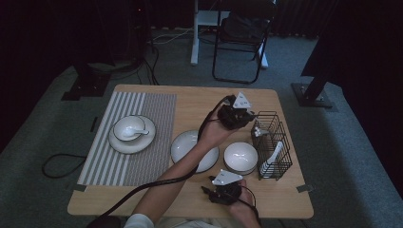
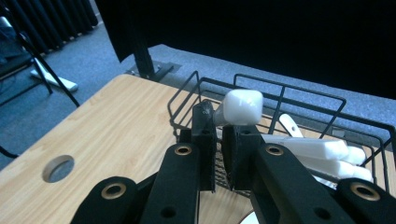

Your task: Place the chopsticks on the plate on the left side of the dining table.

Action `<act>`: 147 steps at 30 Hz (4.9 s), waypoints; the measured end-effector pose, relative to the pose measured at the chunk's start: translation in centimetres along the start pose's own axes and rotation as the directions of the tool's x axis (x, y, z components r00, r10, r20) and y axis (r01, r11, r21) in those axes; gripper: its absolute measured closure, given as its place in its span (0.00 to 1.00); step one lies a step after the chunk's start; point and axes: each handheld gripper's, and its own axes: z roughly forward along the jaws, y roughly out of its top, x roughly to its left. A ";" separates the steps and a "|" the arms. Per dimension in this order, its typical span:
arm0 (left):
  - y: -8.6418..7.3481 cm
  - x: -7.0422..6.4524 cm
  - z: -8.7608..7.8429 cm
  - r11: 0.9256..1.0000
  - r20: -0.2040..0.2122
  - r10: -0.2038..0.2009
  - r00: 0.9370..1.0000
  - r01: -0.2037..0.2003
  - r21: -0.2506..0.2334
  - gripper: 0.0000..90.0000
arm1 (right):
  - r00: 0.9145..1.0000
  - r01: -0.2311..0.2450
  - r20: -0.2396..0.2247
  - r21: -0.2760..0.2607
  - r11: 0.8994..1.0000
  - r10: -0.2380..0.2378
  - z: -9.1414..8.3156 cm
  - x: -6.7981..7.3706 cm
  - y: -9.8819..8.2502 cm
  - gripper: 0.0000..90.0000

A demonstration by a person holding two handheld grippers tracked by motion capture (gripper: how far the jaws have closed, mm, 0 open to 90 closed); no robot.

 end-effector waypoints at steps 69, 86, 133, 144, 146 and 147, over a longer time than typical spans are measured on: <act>-14.5 3.4 -21.5 0.994 -0.124 -0.112 0.986 0.111 -0.017 0.94 | 0.987 0.123 -0.098 -0.044 0.991 -0.126 -2.3 -1.1 5.3 0.56; -17.4 2.8 -24.6 0.988 -0.156 -0.152 0.976 0.152 -0.012 0.94 | 0.957 0.243 -0.133 -0.123 0.962 -0.259 -2.3 -2.6 12.6 0.68; -15.8 3.1 -27.8 0.979 -0.080 -0.181 0.980 0.173 -0.105 0.94 | 0.892 0.401 -0.218 -0.026 0.916 -0.396 5.4 -4.4 16.1 0.91; -16.4 3.6 -27.6 0.978 -0.189 -0.199 0.961 0.182 -0.103 0.87 | 0.874 0.431 -0.234 -0.034 0.902 -0.426 5.1 -3.5 15.6 0.96; -16.5 3.6 -27.6 0.977 -0.195 -0.203 0.960 0.186 -0.102 0.86 | 0.875 0.427 -0.236 -0.034 0.904 -0.422 5.1 -3.5 15.6 0.96; -16.7 3.7 -27.5 0.977 -0.206 -0.208 0.956 0.192 -0.097 0.86 | 0.877 0.423 -0.238 -0.033 0.906 -0.418 5.1 -3.5 15.6 0.96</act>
